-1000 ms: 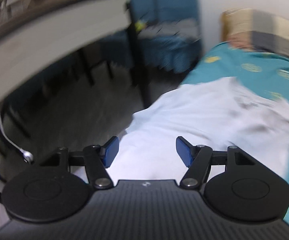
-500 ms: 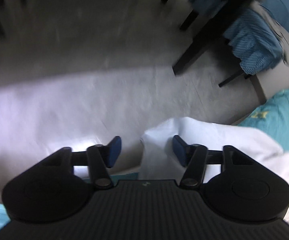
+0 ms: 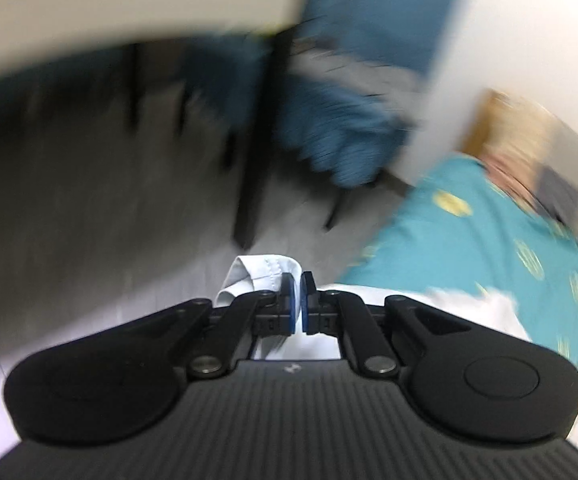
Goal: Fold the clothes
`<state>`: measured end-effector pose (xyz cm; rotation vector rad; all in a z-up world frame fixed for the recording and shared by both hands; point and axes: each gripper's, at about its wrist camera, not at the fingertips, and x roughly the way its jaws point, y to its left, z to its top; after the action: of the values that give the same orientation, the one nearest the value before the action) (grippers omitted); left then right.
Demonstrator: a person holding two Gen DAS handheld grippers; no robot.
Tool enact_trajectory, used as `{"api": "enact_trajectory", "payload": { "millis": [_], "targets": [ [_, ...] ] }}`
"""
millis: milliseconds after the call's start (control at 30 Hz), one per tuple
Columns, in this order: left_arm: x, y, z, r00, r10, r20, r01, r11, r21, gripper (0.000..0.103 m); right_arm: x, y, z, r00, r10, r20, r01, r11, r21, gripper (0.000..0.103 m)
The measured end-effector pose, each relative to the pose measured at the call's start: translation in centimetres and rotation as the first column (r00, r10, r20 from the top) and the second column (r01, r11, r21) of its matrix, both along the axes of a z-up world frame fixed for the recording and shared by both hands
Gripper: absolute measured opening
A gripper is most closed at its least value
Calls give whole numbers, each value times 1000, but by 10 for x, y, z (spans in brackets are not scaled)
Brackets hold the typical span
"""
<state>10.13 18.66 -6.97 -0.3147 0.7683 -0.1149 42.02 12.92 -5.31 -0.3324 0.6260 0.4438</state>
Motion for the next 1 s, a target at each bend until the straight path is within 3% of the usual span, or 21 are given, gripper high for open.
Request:
{"api": "enact_trajectory", "payload": {
  "millis": [67,167,300,367,500,600,700,733,767,833,1000],
  "targets": [
    [1,-4,2,1000,-4,5,4,1000,15,101,-10,-52,11,991,-133,4,131,979,158,6],
    [2,-10,4,1000,-9,14,9,1000,22,101,-32,-134,0,938,-344,-49,339,876,342,6],
    [6,-20,4,999,-27,20,26,999,28,101,-52,-219,-49,823,-525,-218,565,711,419,6],
    [11,-26,2,999,-39,21,38,998,46,101,-59,-243,-74,792,-527,-308,610,669,425,6],
    [18,-38,1,997,-69,42,66,996,67,101,-67,-258,-80,806,-485,-340,592,657,466,8],
    [21,-44,2,995,-74,66,69,995,72,101,-62,-258,-75,814,-429,-391,576,679,455,9],
    [22,-50,5,994,-63,86,57,996,75,101,-84,-260,-52,826,-411,-387,555,713,428,12],
    [21,-51,7,994,-65,90,58,995,75,101,-94,-263,-42,836,-405,-369,540,722,431,21],
    [20,-53,8,993,-67,95,60,995,75,101,-104,-265,-32,847,-400,-351,525,732,434,42],
    [19,-59,10,993,-57,106,46,994,96,101,-131,-274,-9,861,-403,-311,507,737,447,65],
    [18,-82,13,991,-62,121,45,989,139,101,-210,-296,34,892,-387,-232,451,771,450,71]
  ]
}}
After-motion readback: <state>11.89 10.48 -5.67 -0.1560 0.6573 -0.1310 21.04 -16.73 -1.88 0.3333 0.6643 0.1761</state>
